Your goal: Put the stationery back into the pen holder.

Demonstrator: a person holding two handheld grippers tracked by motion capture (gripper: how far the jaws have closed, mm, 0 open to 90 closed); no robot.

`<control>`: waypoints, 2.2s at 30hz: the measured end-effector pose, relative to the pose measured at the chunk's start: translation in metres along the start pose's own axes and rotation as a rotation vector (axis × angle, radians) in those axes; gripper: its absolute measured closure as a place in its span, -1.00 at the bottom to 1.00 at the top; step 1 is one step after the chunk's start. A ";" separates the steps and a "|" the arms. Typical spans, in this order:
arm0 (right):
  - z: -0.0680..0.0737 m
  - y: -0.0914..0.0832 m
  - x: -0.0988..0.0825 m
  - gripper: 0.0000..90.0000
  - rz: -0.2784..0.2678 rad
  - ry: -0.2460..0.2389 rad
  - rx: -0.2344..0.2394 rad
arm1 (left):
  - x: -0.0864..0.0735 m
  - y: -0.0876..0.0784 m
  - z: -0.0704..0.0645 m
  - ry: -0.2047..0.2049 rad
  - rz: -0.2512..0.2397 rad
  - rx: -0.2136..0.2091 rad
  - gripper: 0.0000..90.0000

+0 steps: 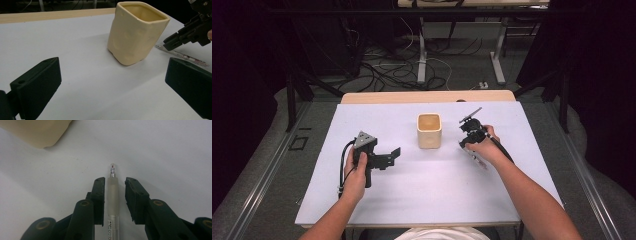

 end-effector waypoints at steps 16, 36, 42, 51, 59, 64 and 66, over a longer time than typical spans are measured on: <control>-0.001 0.006 -0.003 0.69 0.056 0.001 0.012 | 0.000 -0.001 0.002 0.003 0.002 0.010 -1.00; 0.000 0.005 -0.005 0.79 0.063 0.011 0.007 | 0.000 -0.001 0.002 -0.005 0.003 0.008 -1.00; 0.000 0.005 -0.005 0.79 0.061 0.009 0.005 | 0.000 -0.001 0.002 -0.005 0.003 0.009 -1.00; 0.001 0.000 -0.005 0.80 0.040 0.004 0.027 | 0.000 0.000 0.001 -0.004 -0.001 0.010 -1.00; -0.001 -0.007 -0.003 0.80 -0.013 0.041 0.040 | 0.000 0.000 0.002 -0.005 0.004 0.008 -1.00; -0.004 -0.011 -0.001 0.80 -0.108 0.053 0.060 | 0.000 0.000 0.002 -0.004 0.004 0.008 -1.00; -0.003 -0.019 0.001 0.80 -0.057 0.074 0.045 | 0.000 0.000 0.002 -0.006 0.005 0.010 -1.00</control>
Point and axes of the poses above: each handheld gripper's, and its own axes: y roughly forward along the jaws, x roughly out of its top, z roughly to its left, the point moved 2 cm from there along y, roughly forward along the jaws, and after that the axes turned 1 degree about y, right-handed, at the moved point
